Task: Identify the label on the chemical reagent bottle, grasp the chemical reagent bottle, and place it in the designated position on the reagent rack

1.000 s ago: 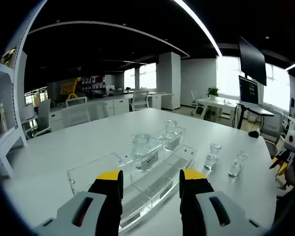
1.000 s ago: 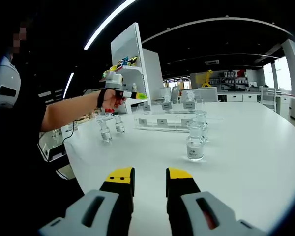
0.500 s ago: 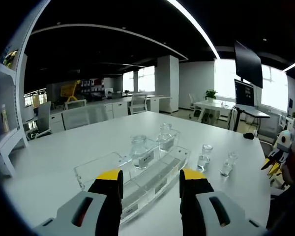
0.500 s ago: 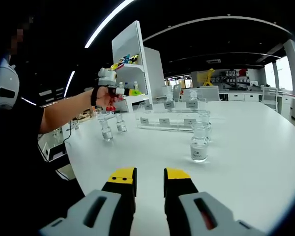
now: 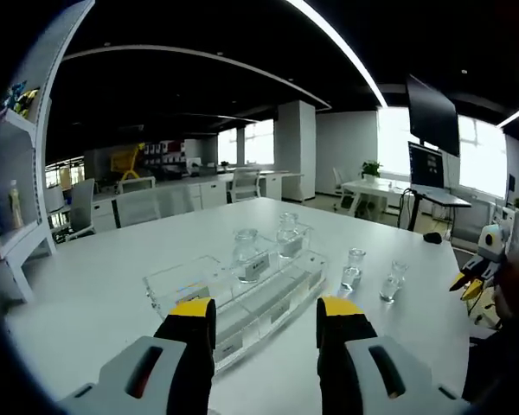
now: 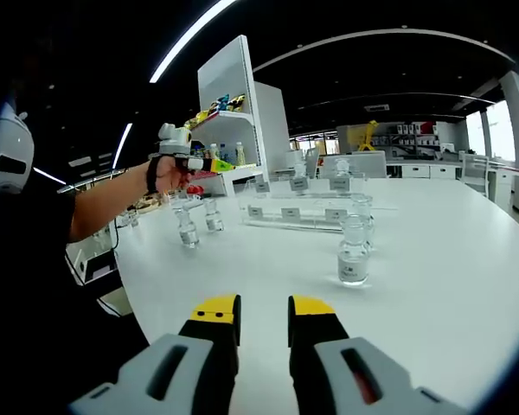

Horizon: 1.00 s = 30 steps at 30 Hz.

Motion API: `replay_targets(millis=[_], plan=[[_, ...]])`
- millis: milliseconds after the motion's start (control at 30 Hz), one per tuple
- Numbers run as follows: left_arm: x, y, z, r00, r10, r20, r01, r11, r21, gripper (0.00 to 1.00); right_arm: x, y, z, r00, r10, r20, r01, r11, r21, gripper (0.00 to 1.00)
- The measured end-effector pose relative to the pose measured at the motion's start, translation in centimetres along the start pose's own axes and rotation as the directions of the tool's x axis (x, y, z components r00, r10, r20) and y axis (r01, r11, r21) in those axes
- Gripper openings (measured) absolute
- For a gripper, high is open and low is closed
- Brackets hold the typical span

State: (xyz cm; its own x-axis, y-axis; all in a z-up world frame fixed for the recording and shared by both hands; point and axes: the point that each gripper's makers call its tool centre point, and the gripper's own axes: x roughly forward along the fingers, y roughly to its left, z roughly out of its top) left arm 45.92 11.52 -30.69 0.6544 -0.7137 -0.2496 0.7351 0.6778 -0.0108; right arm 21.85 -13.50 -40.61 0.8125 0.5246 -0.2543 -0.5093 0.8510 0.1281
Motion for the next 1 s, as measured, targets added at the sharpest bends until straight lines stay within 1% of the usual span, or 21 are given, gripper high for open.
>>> replay_targets(millis=[233,400,567,733,1000], plan=[[-1.3,0.1,-0.1,1.0,0.008,0.018,-0.008,1.0,-0.013,0.47,0.3,0.0,-0.2,1.0,0.003,-0.003,-0.003,1.0,0.004,0.21],[-2.4,-0.9,0.0,0.999,-0.002,0.039,0.003,1.0,-0.017,0.47,0.3,-0.2,-0.2,1.0,-0.001,-0.003,0.001,1.0,0.005,0.21],[-3.0,-1.4,-0.3,0.999,-0.009,0.044,0.01,1.0,-0.017,0.48,0.3,-0.5,-0.3,1.0,-0.008,-0.002,0.008,1.0,0.007,0.21],[-4.4,-1.9,-0.5,0.999,-0.015,0.049,0.017,0.999,-0.029,0.47,0.1,-1.4,0.0,0.999,-0.039,0.016,0.038,0.999,0.019,0.21],[-6.4,-2.6,-1.4,0.999,-0.013,0.051,0.015,0.999,-0.039,0.47,0.2,-1.7,-0.2,0.999,-0.043,0.015,0.043,0.999,0.022,0.21]])
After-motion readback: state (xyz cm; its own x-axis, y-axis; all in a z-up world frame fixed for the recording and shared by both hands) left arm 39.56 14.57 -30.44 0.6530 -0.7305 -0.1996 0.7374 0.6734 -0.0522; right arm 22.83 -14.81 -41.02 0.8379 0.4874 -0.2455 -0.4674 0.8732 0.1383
